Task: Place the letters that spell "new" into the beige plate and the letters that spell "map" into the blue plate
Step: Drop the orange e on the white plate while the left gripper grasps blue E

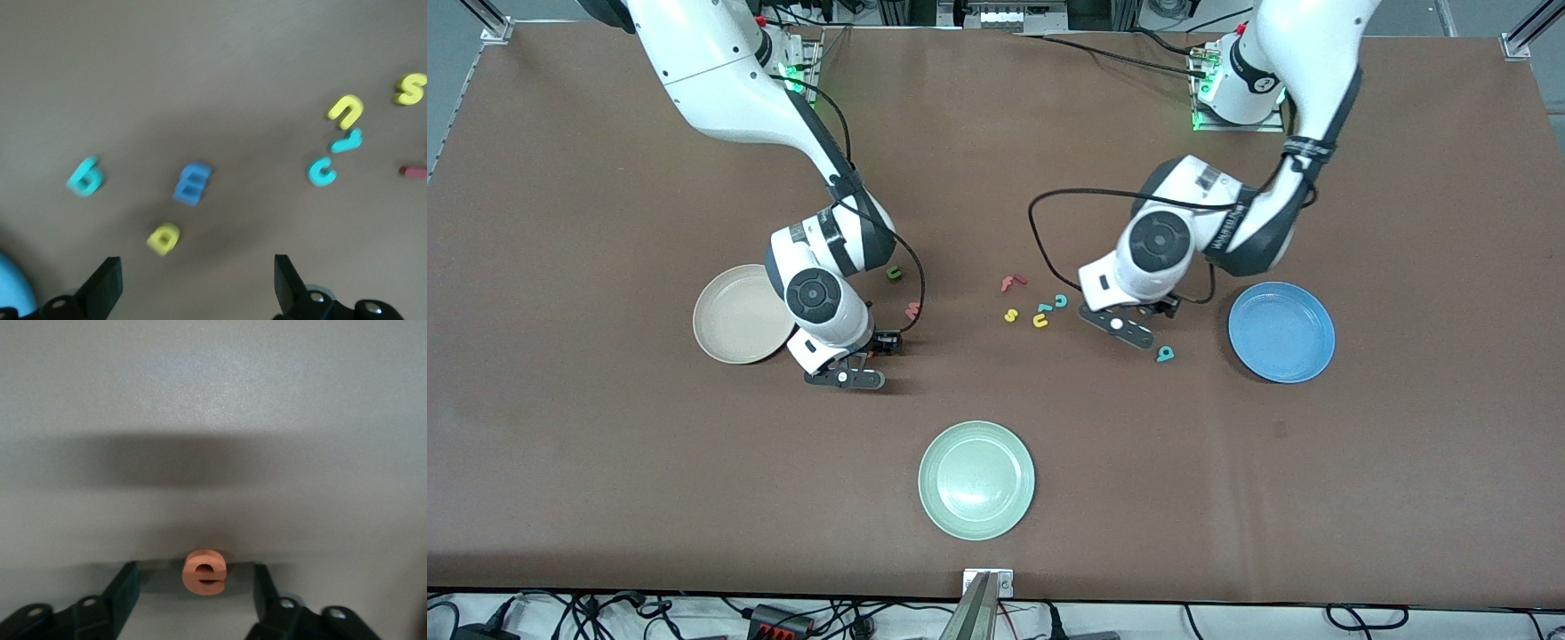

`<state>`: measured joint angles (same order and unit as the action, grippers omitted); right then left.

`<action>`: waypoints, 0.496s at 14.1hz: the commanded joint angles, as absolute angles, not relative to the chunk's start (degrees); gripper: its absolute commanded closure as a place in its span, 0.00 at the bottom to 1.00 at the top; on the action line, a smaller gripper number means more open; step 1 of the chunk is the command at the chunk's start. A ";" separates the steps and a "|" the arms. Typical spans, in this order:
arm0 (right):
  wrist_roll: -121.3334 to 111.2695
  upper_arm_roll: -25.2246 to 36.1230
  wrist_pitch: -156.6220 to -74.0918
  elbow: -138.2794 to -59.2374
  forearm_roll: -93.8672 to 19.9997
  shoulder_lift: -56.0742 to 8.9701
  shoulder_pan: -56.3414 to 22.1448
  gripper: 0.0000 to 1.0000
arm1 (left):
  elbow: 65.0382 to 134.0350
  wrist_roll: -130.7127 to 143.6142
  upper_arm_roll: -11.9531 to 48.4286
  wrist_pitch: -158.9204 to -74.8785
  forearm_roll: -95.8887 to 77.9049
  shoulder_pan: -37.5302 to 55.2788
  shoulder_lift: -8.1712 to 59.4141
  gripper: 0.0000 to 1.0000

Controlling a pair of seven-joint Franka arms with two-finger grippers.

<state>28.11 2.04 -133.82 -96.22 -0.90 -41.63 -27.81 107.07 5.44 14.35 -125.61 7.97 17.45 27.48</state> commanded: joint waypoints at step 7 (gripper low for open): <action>27.69 2.29 -133.86 -95.71 -1.23 -42.01 -27.95 0.76 | 114.26 -2.90 13.71 -142.90 11.78 16.52 31.46 0.04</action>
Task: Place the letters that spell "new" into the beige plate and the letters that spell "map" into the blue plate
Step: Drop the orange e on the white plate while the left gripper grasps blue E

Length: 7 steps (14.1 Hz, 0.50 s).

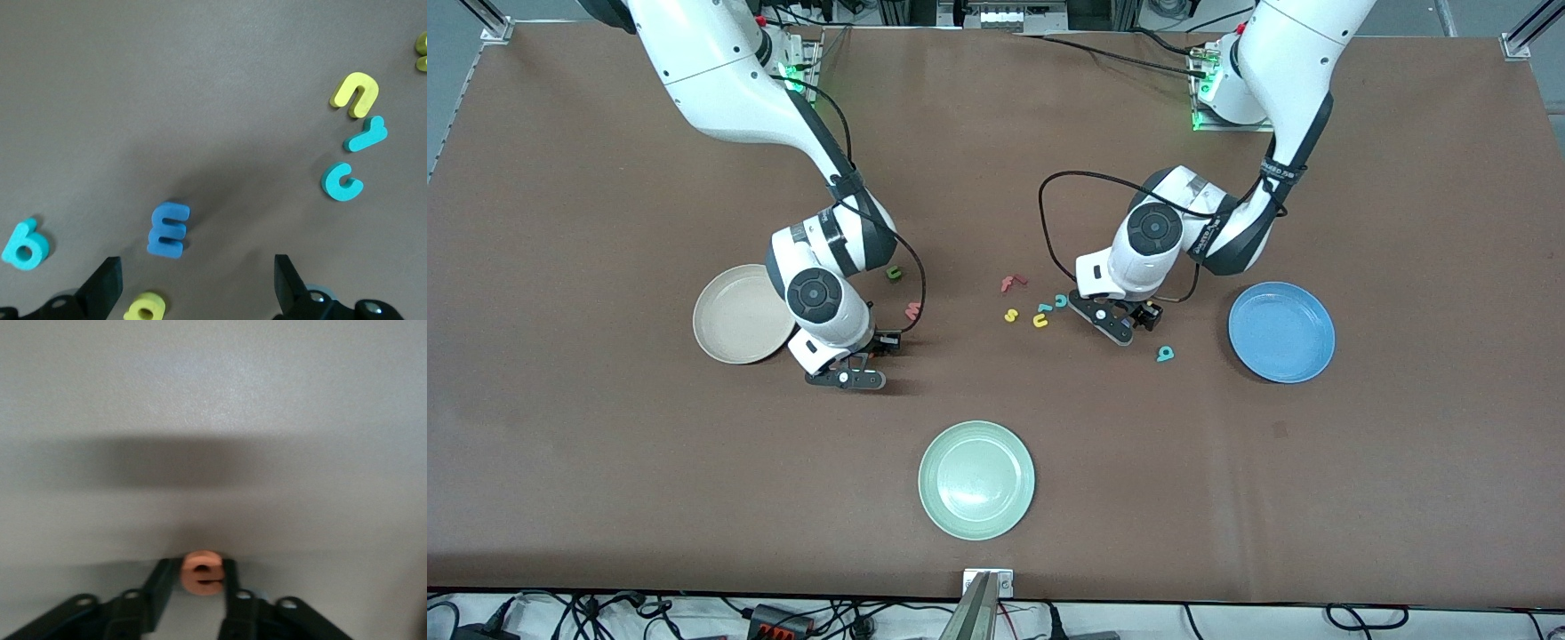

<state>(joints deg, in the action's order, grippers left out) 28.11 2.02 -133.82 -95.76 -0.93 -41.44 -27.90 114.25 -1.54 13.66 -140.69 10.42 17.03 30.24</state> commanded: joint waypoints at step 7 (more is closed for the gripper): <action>26.99 2.99 -118.61 -95.89 -1.14 -32.27 -22.96 0.82 | 113.64 -3.08 13.71 -144.67 19.16 15.38 33.57 0.32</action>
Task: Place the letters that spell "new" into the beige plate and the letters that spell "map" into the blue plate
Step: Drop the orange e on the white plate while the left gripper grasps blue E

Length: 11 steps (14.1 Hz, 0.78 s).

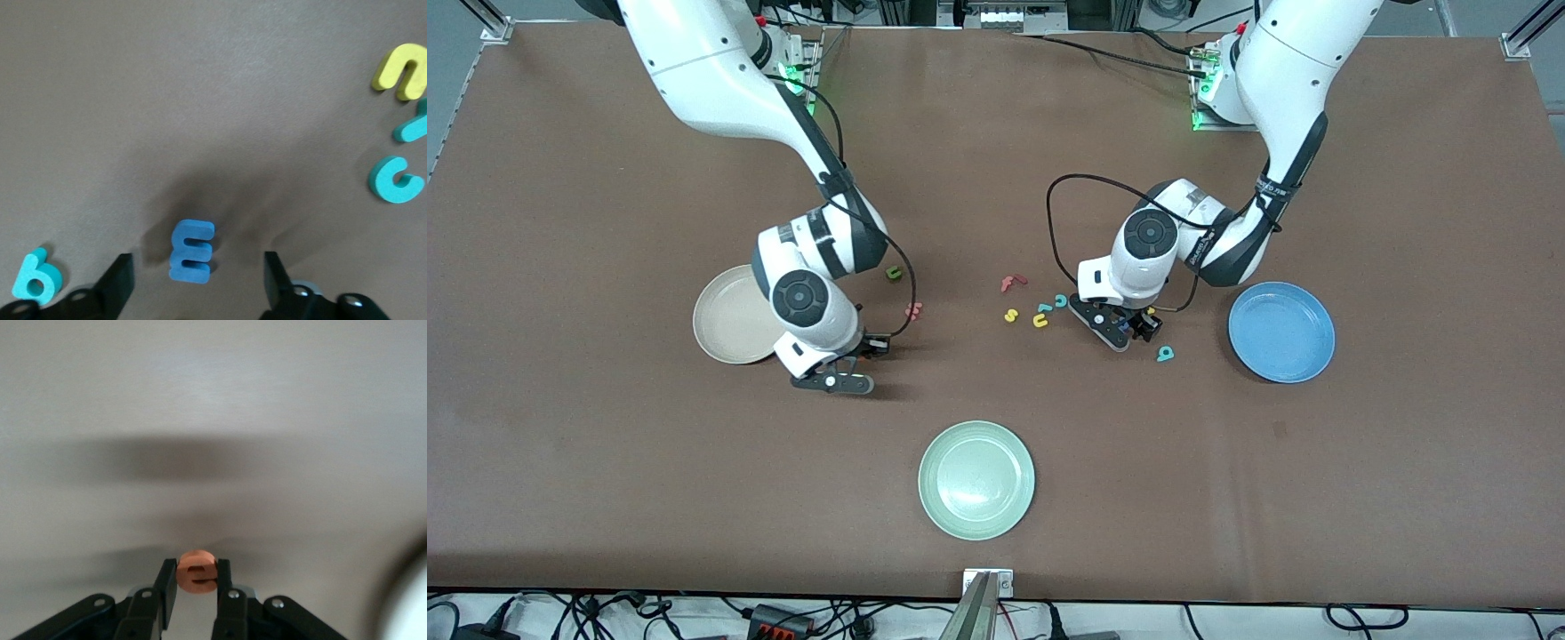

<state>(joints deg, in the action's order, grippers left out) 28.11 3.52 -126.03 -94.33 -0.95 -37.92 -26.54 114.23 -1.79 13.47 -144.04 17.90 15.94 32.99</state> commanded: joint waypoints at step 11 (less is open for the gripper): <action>18.11 3.69 -121.10 -113.73 -0.35 -26.97 -13.27 0.82 | 109.36 -2.90 13.80 -127.68 18.98 11.44 25.15 0.90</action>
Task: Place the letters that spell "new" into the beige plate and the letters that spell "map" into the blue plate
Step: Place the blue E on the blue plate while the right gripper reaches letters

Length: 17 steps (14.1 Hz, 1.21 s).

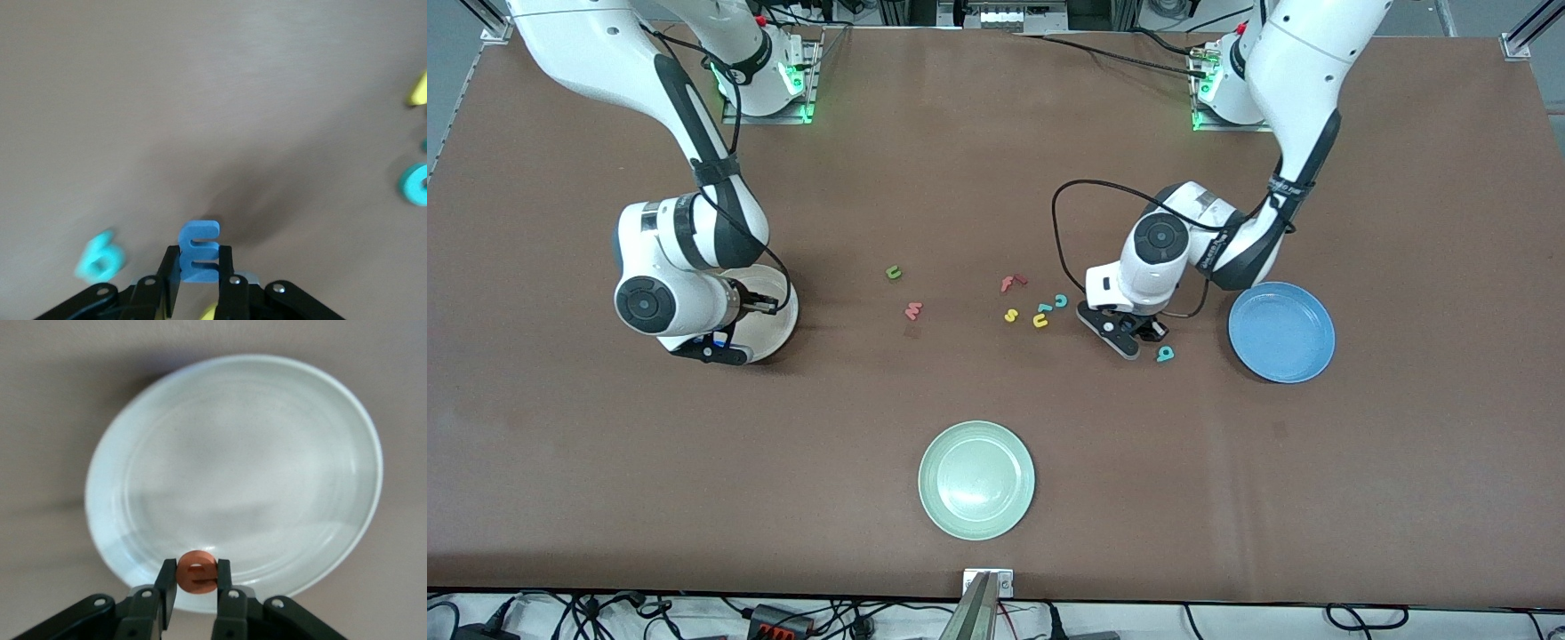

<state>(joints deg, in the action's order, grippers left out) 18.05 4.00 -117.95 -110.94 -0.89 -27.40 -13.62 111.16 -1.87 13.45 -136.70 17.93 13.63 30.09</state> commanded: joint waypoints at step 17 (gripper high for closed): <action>23.29 0.09 -128.04 -112.76 -2.02 -26.45 -30.83 0.00 | 113.21 -12.48 16.94 -121.55 18.64 -5.36 23.65 0.00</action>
<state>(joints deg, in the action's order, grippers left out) 22.99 -0.22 -124.49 -111.00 -1.36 -25.63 -29.28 113.64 -12.03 14.22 -121.96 17.97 -4.93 25.80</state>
